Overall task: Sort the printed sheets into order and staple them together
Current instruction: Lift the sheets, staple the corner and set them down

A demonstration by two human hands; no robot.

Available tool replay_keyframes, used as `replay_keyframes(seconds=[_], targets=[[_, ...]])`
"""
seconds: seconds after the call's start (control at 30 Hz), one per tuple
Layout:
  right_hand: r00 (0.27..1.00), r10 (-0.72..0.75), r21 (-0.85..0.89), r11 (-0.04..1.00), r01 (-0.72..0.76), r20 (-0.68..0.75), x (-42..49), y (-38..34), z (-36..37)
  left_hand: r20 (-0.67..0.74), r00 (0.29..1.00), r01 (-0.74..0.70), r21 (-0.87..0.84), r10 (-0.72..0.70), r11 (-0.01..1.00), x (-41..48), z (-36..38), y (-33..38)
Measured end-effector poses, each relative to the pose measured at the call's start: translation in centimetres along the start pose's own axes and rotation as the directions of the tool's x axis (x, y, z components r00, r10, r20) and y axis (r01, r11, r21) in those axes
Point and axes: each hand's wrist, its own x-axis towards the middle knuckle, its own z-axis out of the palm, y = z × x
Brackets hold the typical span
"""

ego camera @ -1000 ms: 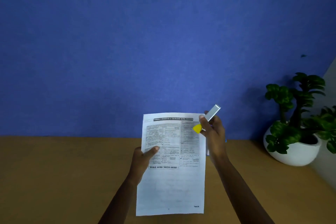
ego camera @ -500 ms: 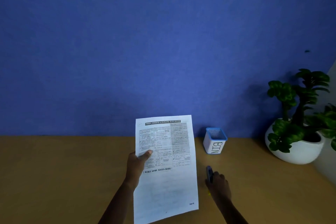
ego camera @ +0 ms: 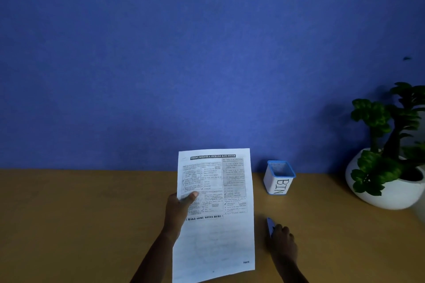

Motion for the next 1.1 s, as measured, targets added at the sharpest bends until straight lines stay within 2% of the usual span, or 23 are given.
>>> replay_keyframes(seconds=[0.3,0.37,0.43,0.47,0.53,0.6,0.63,0.77,0.87,0.97,1.03,1.1], targets=[[1.000,-0.004,-0.017,1.000,0.005,0.023,0.6,-0.6,-0.1,0.002,1.000,0.019,-0.008,-0.019,1.000,0.5,0.5,0.1],[0.999,-0.045,0.007,0.999,0.046,-0.018,0.7,-0.8,-0.2,0.006,1.000,0.020,-0.024,-0.019,1.000,0.6,0.6,0.3],[0.984,-0.139,0.182,0.971,0.157,-0.107,0.9,-1.1,-0.1,0.003,1.000,0.021,-0.030,-0.021,0.999,0.9,0.7,0.4],[0.974,-0.174,0.334,0.918,0.213,-0.144,0.9,-1.4,-0.1,-0.002,1.000,0.020,-0.031,-0.020,0.999,1.1,0.8,0.5],[0.978,-0.169,0.639,0.741,0.205,-0.118,0.3,-2.1,-0.8,-0.012,1.000,0.018,-0.032,-0.019,0.999,1.4,0.9,0.8],[0.982,-0.177,0.791,0.591,0.157,-0.063,0.2,-2.5,-1.0,-0.023,1.000,0.020,-0.037,-0.021,0.999,1.8,1.1,1.1],[0.982,-0.183,0.811,0.569,0.136,-0.036,0.3,-2.5,-1.0,-0.030,0.999,0.022,-0.043,-0.024,0.999,2.0,1.2,1.3],[0.968,-0.249,0.798,0.586,0.138,0.016,0.5,-2.6,-1.2,-0.057,0.998,0.020,-0.068,-0.024,0.998,2.7,1.4,2.0],[0.973,-0.231,0.814,0.567,0.125,0.011,0.3,-2.6,-1.4,-0.065,0.998,-0.026,-0.049,0.022,0.998,3.1,1.6,2.4],[0.983,-0.183,0.838,0.539,0.086,0.017,0.2,-2.6,-1.3,-0.068,0.993,-0.093,0.044,0.096,0.995,3.3,1.6,2.0],[0.989,-0.146,0.850,0.524,0.055,0.026,0.1,-2.5,-1.1,-0.091,0.994,-0.041,0.130,0.053,0.991,3.4,1.4,1.1],[0.992,-0.119,0.857,0.514,0.023,0.045,0.1,-2.4,-0.7,-0.142,0.990,0.062,0.284,-0.022,0.957,3.1,0.9,-0.3]])
